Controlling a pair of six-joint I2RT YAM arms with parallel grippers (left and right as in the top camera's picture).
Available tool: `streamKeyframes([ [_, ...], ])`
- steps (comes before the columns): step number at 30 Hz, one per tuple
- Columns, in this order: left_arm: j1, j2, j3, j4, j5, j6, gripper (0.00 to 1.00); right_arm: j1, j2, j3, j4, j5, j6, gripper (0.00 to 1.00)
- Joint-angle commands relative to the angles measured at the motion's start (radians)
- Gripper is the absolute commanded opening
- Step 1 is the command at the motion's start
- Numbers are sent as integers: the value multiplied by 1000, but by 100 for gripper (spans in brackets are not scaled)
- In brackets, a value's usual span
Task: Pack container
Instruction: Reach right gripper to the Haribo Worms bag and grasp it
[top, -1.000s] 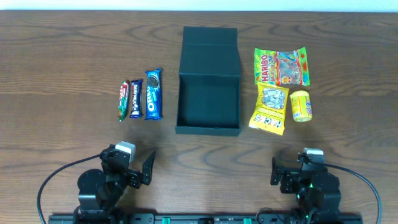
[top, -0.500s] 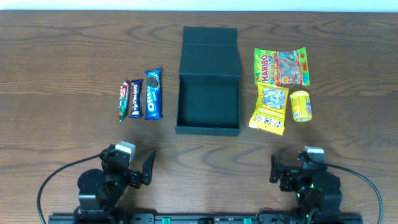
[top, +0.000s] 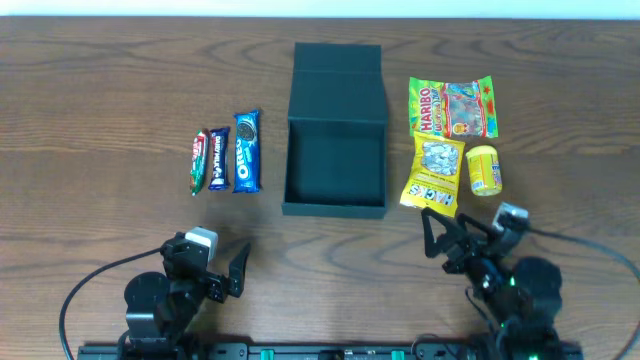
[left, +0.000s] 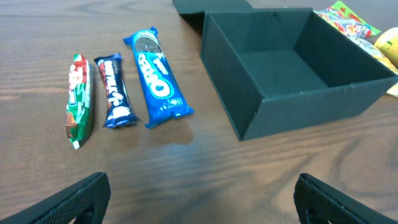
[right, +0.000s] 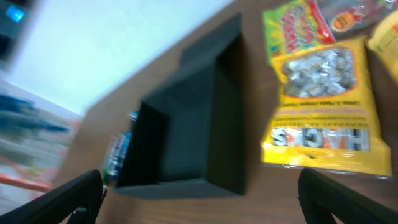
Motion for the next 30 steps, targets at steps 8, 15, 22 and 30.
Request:
streamKeyframes([
  [8,2,-8,-17,-3,11,-8,96,1,1160,892,-161,340,-405,99],
  [15,2,-8,-17,-3,11,-8,95,-18,1666,1284,-282,369,-403,99],
  [22,2,-8,-17,-3,11,-8,95,-51,1870,1301,-261,406,-393,99],
  [30,2,-8,-17,-3,11,-8,95,-51,1947,1300,-253,406,-393,18],
])
